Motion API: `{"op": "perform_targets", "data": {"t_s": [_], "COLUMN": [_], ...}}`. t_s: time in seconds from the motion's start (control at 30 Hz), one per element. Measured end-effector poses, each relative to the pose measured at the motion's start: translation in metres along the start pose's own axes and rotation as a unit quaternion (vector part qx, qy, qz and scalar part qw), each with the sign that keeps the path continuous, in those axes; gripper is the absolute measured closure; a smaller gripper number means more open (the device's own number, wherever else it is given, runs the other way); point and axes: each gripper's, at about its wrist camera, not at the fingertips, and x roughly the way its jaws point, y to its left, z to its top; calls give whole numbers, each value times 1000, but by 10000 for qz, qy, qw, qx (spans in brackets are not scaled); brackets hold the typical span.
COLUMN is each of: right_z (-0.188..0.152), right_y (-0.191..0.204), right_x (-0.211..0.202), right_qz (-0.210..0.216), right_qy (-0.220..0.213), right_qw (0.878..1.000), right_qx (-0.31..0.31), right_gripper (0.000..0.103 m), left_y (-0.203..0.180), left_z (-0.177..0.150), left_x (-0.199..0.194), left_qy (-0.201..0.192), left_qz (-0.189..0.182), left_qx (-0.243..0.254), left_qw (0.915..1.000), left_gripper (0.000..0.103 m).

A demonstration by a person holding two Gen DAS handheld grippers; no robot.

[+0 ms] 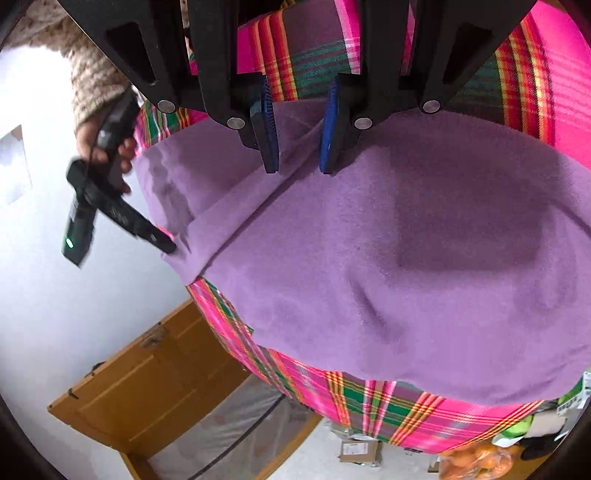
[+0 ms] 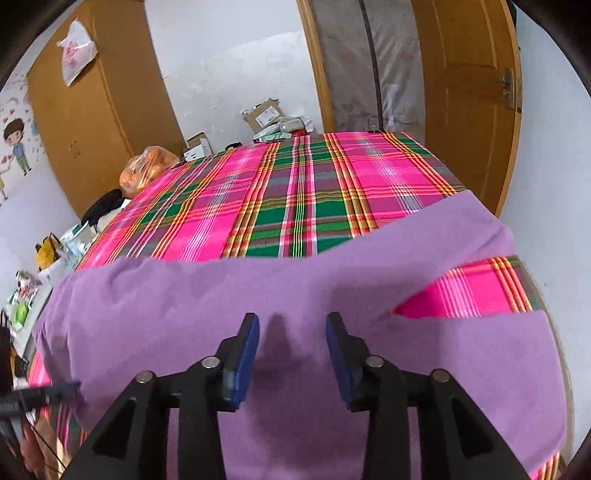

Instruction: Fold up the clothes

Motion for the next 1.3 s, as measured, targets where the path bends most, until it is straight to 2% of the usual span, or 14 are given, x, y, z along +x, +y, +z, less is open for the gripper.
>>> {"op": "perform_targets", "data": {"t_s": [0.03, 0.2, 0.37, 0.43, 0.47, 0.57, 0.67, 1.0, 1.03, 1.07, 1.13, 1.3], "right_z": [4, 27, 39, 40, 40, 39, 37, 32, 33, 33, 36, 43], "right_y": [1, 6, 11, 10, 9, 6, 4, -7, -7, -8, -9, -6], "right_x": [5, 32, 54, 61, 62, 63, 59, 48, 49, 51, 56, 70], "right_qz": [-3, -14, -315, -396, -439, -518, -572, -582, -551, -510, -557, -940], "right_qy": [12, 164, 414, 526, 546, 576, 533, 452, 469, 493, 482, 578], "right_qw": [10000, 9993, 9978, 9966, 9962, 9957, 9961, 9956, 9953, 9950, 9944, 9917], "right_qx": [30, 331, 416, 495, 522, 516, 402, 570, 639, 701, 753, 656], "right_gripper": [57, 56, 57, 65, 75, 98, 102, 102, 94, 79, 63, 62], "left_y": [0, 8, 15, 14, 13, 11, 11, 12, 12, 12, 13, 11], "left_z": [0, -3, -3, -2, -2, -2, -1, -3, -3, -3, -4, -6], "left_x": [0, -2, -3, -3, -4, -7, -13, -19, -18, -18, -18, -21], "left_qy": [0, -11, 20, 40, 49, 71, 85, 46, 38, 31, 26, 22], "left_qz": [-51, -269, -437, -457, -462, -468, -467, -447, -454, -461, -478, -485], "left_qx": [37, 68, 77, 116, 139, 205, 231, 226, 211, 195, 159, 146], "left_qw": [10000, 9996, 9990, 9989, 9988, 9987, 9986, 9987, 9987, 9987, 9987, 9987], "left_gripper": [80, 80, 80, 80, 80, 80, 80, 80, 80, 80, 80, 80]}}
